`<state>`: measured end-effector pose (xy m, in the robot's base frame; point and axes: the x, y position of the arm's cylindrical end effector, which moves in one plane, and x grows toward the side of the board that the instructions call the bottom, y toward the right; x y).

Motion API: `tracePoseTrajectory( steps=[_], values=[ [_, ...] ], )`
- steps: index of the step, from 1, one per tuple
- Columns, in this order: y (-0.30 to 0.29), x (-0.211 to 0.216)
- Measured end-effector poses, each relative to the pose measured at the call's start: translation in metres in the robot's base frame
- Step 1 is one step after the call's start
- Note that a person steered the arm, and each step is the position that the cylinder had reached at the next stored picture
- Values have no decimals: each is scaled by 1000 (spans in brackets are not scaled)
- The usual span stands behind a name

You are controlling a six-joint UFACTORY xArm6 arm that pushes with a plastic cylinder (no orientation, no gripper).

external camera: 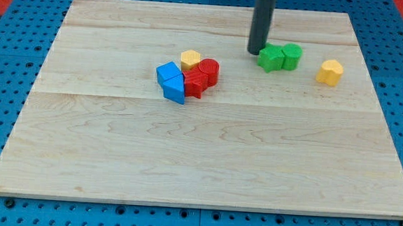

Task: Place your hand above the blue cube

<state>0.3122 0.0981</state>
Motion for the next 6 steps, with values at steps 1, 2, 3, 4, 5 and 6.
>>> tracePoseTrajectory(
  steps=[1,2,3,4,5,6],
  values=[
    [-2,-11],
    [26,2],
    [49,20],
    [-28,-10],
    [-142,-26],
    [-192,8]
  ],
)
